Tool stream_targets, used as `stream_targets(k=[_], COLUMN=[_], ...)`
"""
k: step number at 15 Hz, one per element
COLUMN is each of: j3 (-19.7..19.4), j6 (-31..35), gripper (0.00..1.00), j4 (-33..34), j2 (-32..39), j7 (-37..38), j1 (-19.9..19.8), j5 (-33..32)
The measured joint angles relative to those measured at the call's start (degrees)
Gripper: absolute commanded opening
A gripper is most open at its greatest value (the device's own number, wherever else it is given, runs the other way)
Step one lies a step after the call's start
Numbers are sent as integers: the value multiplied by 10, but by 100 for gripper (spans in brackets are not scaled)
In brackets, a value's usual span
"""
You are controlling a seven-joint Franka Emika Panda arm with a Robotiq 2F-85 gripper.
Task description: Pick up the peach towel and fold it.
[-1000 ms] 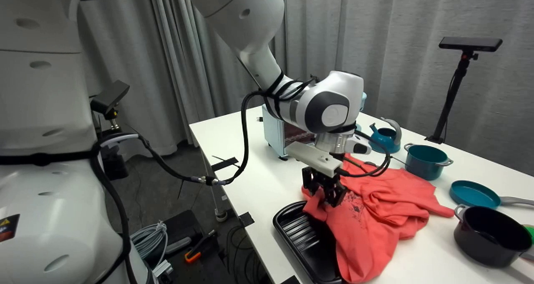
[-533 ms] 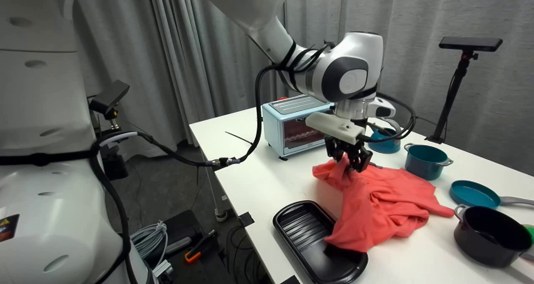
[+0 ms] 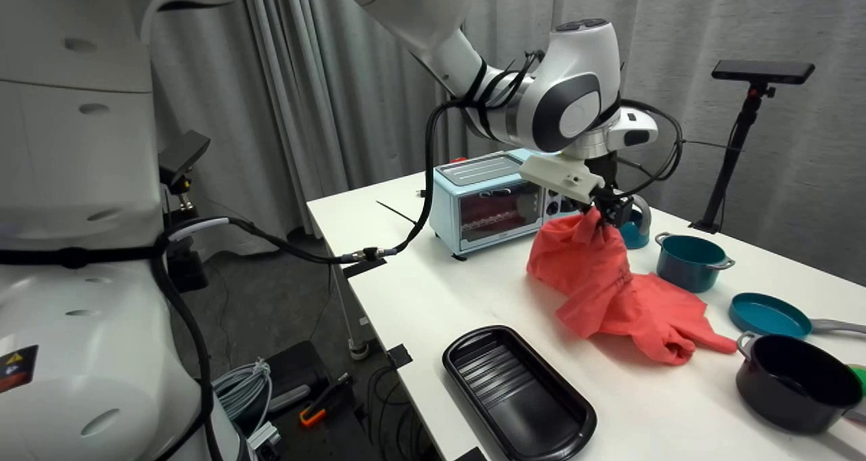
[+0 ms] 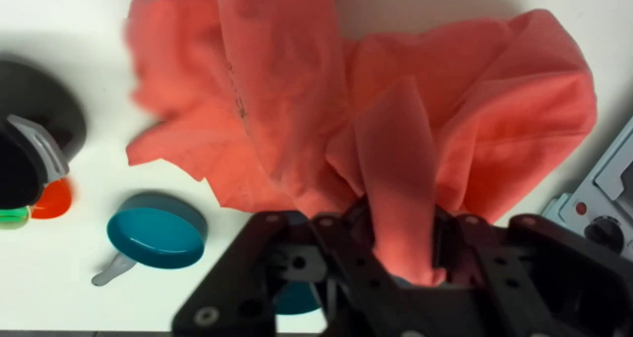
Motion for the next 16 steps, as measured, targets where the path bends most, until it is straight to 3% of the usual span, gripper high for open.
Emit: stream_targets(k=[3, 7, 11, 16], j3=[-13, -60, -88, -70], j6=[70, 121, 98, 32], gripper=[68, 98, 100, 100], j4=[6, 8, 5, -4], j2=[29, 57, 65, 66], j7=[72, 153, 166, 143], j1=[25, 65, 81, 71], j5=[-41, -79, -86, -70])
